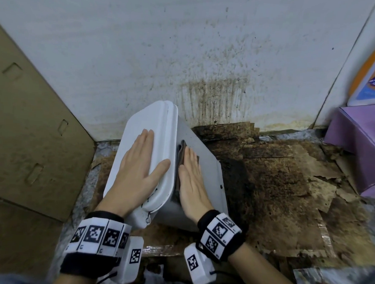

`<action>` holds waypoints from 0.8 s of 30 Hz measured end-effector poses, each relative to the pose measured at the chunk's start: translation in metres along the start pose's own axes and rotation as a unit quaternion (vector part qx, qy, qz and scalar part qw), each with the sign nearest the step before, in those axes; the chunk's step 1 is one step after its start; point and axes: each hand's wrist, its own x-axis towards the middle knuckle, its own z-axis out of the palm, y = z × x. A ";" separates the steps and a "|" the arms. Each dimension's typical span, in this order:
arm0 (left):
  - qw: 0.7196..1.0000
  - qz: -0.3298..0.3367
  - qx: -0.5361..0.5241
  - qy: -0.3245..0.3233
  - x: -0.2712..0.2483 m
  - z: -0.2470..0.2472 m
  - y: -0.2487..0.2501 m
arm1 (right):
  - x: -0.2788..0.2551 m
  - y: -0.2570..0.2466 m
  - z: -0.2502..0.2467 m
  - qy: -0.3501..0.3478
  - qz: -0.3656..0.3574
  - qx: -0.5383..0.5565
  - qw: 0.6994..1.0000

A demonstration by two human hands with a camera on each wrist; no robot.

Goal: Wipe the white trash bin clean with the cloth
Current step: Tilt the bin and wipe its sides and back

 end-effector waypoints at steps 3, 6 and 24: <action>1.000 0.001 -0.004 0.002 0.000 -0.001 -0.003 | 0.020 -0.009 -0.010 -0.049 0.004 -0.008 0.999; 1.000 -0.001 -0.006 0.000 -0.001 -0.001 -0.003 | 0.048 -0.004 -0.014 -0.080 -0.006 -0.050 0.996; 0.999 -0.012 -0.041 -0.008 -0.007 -0.010 -0.002 | 0.084 0.064 -0.046 -0.097 0.037 -0.066 0.992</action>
